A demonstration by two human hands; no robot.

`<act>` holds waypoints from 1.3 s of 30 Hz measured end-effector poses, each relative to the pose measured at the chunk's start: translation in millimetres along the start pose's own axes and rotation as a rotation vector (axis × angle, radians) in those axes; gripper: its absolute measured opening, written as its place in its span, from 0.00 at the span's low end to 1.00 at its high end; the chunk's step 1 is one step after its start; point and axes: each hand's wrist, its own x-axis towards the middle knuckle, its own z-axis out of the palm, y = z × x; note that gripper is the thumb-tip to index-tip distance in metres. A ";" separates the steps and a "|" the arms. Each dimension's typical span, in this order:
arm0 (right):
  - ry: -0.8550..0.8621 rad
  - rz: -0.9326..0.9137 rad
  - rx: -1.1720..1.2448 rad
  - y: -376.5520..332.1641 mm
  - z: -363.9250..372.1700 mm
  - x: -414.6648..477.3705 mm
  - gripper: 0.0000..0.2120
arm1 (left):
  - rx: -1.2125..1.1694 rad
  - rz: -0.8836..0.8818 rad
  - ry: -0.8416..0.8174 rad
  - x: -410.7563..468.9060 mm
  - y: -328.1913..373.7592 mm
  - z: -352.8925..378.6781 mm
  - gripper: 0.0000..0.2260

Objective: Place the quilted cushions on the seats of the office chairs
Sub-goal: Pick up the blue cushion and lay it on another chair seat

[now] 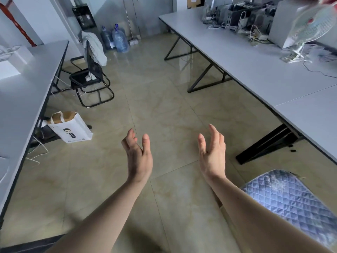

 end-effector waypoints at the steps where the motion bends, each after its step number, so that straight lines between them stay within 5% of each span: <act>1: 0.020 0.014 -0.010 4.3 -1.4 5.5 0.25 | -0.005 0.010 -0.024 4.8 0.9 10.7 0.26; 20: 0.553 0.288 -0.145 59.4 -42.3 67.8 0.27 | -0.131 0.333 -0.650 44.8 61.2 190.5 0.26; 39: 0.953 0.616 -0.221 167.8 -177.0 -23.4 0.26 | -0.144 0.590 -1.125 -131.6 99.3 319.2 0.24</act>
